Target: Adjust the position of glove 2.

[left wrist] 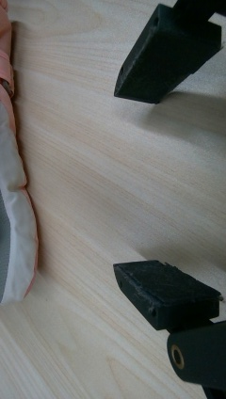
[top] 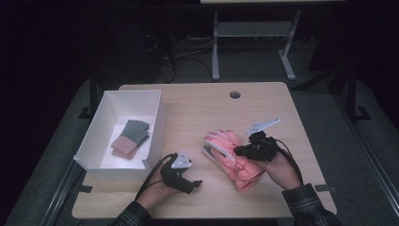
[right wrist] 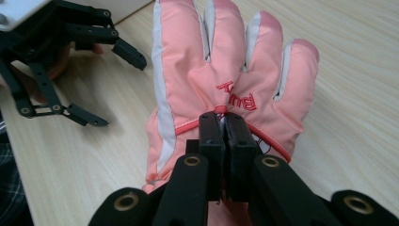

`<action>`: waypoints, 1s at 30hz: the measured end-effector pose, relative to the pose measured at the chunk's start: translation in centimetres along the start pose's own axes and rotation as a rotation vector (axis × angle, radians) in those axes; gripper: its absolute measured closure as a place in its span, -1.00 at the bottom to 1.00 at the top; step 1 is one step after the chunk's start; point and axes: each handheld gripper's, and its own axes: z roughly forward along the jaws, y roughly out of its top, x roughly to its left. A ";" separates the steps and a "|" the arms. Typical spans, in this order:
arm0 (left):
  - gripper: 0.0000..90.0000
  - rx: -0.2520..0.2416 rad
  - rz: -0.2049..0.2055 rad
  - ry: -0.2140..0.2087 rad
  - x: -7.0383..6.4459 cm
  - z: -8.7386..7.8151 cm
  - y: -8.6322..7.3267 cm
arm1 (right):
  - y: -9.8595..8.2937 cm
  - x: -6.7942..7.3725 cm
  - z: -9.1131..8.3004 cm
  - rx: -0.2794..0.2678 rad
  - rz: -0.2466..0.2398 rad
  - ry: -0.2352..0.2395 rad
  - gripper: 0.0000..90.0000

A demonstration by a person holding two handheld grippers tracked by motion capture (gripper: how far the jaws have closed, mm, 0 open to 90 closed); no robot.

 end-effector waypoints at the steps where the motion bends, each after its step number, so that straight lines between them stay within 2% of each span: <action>1: -0.71 0.001 0.000 -0.001 0.0 0.0 0.0 | 0.0 0.0 0.2 0.000 0.003 0.001 0.95; 5: -0.71 0.005 0.004 0.000 0.0 0.0 0.0 | -0.3 0.0 1.0 0.017 0.005 -0.009 0.92; 9: -0.71 0.004 0.003 0.001 0.0 0.0 0.0 | -0.4 -0.1 1.3 0.018 0.006 -0.008 0.76; 12: -0.71 0.004 0.002 0.002 0.0 0.0 0.0 | -0.4 0.0 1.2 -0.002 -0.001 -0.011 0.44; 14: -0.71 0.002 -0.002 0.003 0.0 0.0 0.0 | -0.4 0.0 0.8 -0.026 0.003 -0.004 0.31; 16: -0.71 0.000 -0.005 0.006 0.0 0.0 0.0 | -0.3 -0.1 0.2 -0.061 0.005 -0.002 0.29; 17: -0.71 0.008 -0.002 0.010 -0.1 0.0 0.1 | -0.3 -0.2 -0.1 -0.072 0.003 -0.005 0.29; 19: -0.71 0.025 -0.009 0.016 -0.1 0.0 0.3 | -0.3 -0.5 -1.1 -0.108 -0.005 -0.007 0.44; 22: -0.64 0.050 -0.025 0.032 -0.2 -0.1 0.7 | -0.6 -1.0 -2.0 -0.122 -0.007 -0.042 0.82; 24: -0.36 0.029 -0.028 0.021 -0.3 -0.5 1.0 | -1.0 -1.5 -2.5 -0.126 -0.006 -0.061 1.00; 27: 0.05 0.002 -0.037 0.000 -0.3 -1.1 1.5 | -1.9 -2.3 -3.1 -0.115 0.008 -0.082 1.00; 30: 0.62 0.006 -0.040 -0.027 -0.5 -1.4 2.1 | -3.3 -3.5 -3.5 -0.111 0.016 -0.095 1.00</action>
